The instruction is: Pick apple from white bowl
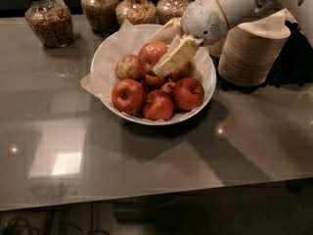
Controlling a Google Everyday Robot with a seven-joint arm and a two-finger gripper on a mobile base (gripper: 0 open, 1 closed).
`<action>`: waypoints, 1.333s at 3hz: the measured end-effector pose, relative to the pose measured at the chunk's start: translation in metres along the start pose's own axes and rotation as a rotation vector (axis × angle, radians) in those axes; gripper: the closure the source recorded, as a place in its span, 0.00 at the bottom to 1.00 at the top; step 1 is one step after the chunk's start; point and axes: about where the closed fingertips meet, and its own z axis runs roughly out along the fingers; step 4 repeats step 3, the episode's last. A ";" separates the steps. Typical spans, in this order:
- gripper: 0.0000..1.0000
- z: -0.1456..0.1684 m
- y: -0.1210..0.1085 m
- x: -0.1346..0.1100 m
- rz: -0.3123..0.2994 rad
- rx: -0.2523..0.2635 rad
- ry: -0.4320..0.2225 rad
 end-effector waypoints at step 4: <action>1.00 -0.036 0.033 -0.038 -0.066 0.106 -0.011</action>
Offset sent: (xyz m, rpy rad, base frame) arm -0.0604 -0.0351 0.0673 0.0542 -0.1531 -0.0909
